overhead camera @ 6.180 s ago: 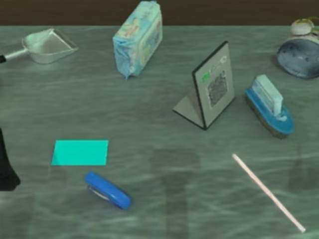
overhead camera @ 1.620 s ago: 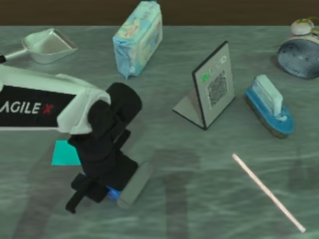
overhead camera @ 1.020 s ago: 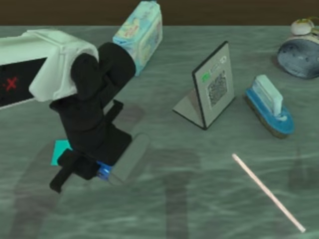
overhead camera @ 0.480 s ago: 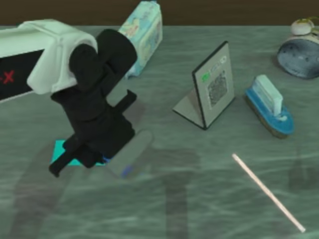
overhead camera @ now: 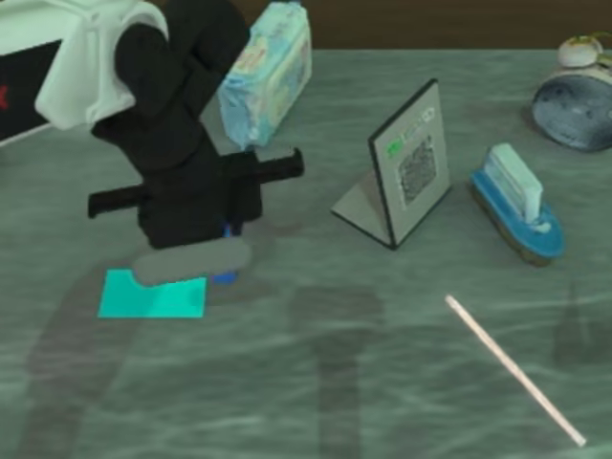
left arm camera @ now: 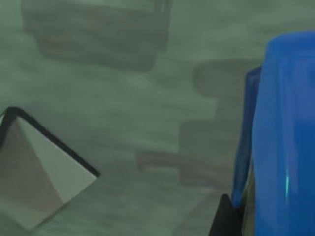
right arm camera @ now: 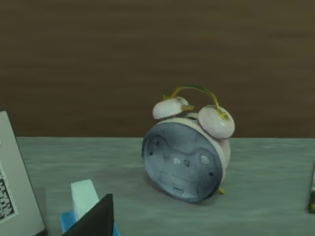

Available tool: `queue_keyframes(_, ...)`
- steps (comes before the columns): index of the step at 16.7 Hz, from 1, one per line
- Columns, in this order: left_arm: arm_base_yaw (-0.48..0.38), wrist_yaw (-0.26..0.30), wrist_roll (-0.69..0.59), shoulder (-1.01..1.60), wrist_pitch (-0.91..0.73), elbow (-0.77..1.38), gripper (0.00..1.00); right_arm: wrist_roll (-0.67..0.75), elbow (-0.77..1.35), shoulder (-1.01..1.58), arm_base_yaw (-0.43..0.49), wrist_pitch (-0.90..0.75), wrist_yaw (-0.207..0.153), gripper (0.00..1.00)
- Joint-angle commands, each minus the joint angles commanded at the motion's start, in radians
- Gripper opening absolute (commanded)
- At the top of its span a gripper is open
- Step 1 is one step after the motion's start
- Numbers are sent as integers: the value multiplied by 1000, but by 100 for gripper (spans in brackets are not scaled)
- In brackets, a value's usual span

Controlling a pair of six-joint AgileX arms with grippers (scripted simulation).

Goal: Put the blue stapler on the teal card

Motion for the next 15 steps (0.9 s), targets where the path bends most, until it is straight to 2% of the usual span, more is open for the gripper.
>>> queue_keyframes(7,72,9,843,78,-48,104,0,0,0,0,0,0,0,100)
queue_keyframes(11,117,-8,1236,121,-108,148,0,0,0,0,0,0,0,100)
queue_keyframes(15,159,-35,1566,160,-180,186,0,0,0,0,0,0,0,100)
